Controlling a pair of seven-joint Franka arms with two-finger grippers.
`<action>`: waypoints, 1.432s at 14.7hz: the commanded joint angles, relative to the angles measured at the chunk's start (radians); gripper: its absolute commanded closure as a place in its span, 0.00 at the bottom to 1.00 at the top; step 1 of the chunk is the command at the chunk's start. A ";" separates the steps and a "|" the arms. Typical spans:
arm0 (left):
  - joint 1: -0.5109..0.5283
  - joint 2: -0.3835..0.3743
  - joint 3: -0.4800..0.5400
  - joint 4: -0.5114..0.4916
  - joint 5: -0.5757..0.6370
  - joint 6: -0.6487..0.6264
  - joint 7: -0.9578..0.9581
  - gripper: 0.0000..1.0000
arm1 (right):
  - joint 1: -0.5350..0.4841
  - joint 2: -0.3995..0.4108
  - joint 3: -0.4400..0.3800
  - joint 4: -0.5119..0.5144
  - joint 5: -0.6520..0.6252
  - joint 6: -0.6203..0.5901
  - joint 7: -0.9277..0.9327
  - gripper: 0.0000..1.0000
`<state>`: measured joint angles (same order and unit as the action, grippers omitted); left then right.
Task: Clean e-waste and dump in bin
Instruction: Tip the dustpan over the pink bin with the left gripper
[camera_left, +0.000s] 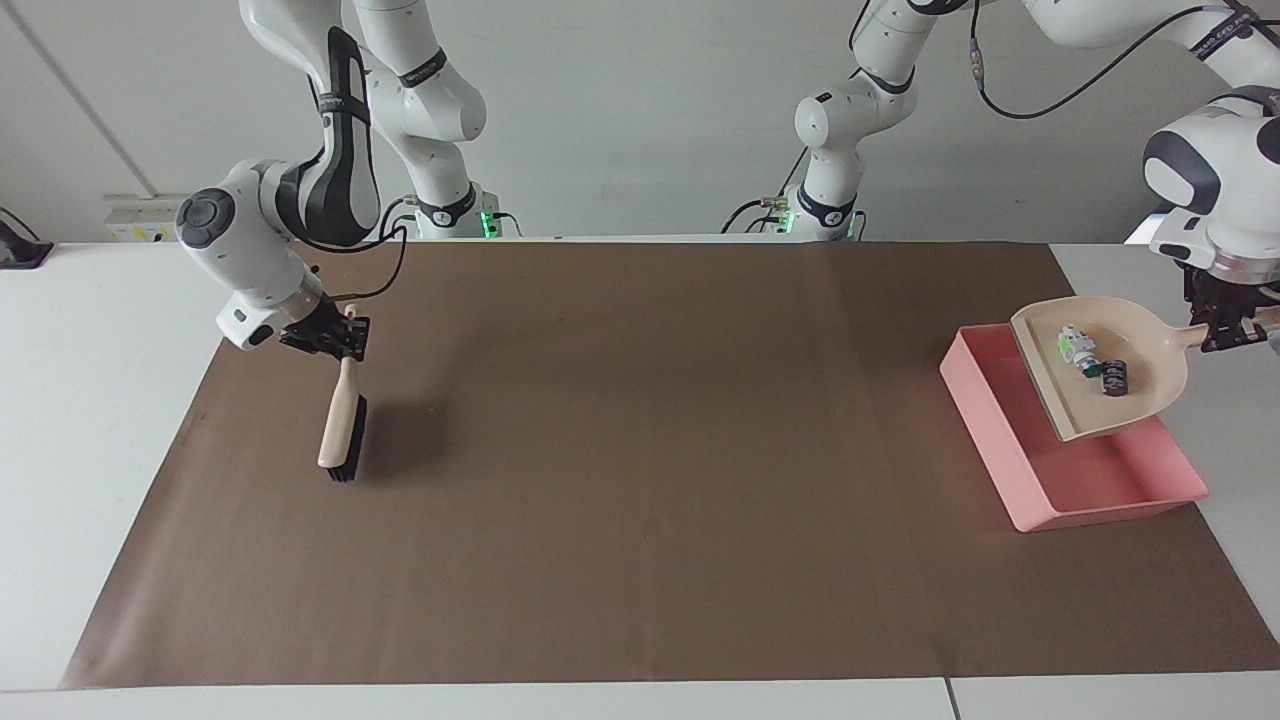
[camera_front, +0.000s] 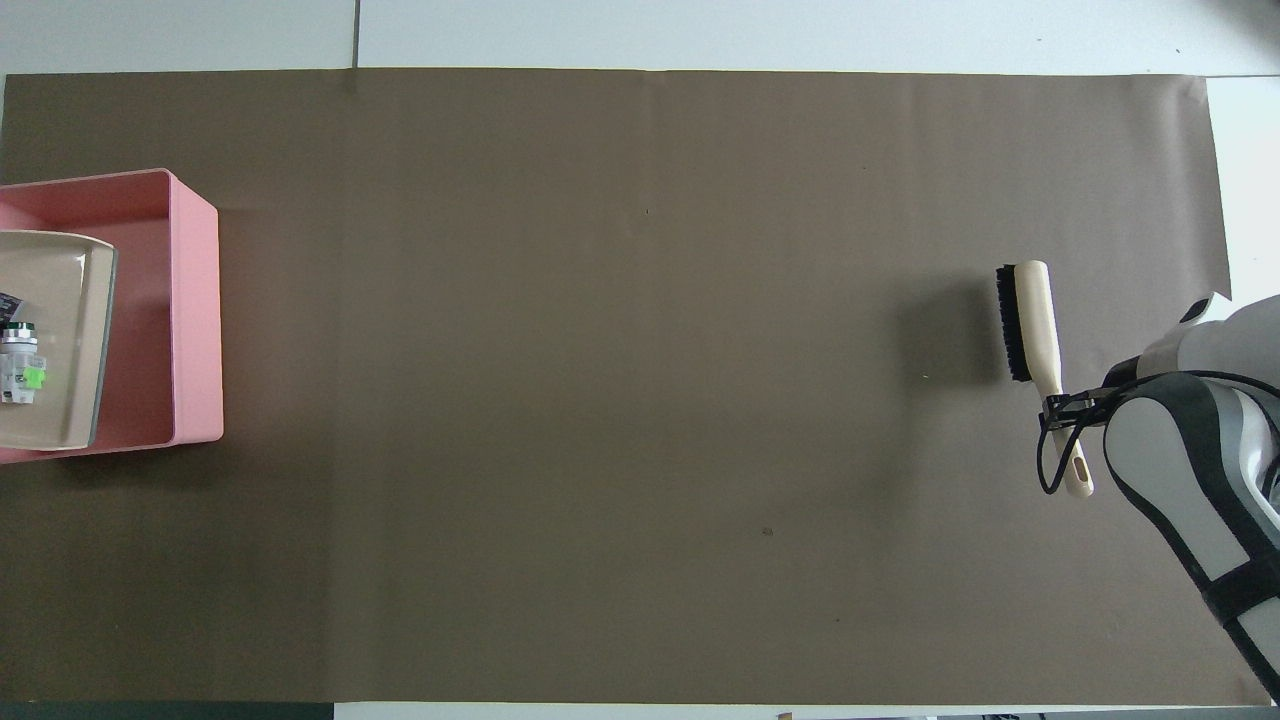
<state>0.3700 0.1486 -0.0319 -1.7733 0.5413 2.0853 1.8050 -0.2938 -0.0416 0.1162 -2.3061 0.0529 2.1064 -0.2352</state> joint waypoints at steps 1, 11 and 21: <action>-0.057 0.023 0.004 -0.003 0.173 0.004 -0.151 1.00 | -0.008 -0.046 0.008 -0.058 -0.016 0.040 -0.015 1.00; -0.151 0.008 -0.009 0.103 0.465 -0.203 -0.148 1.00 | -0.010 -0.046 0.008 -0.082 -0.048 0.084 0.034 0.97; -0.391 -0.144 -0.019 -0.155 -0.039 -0.166 -0.320 1.00 | 0.001 -0.031 0.010 -0.027 -0.048 0.064 0.040 0.00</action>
<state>0.0350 0.0540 -0.0631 -1.8186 0.5607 1.8634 1.5631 -0.2924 -0.0610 0.1164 -2.3574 0.0288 2.1699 -0.2228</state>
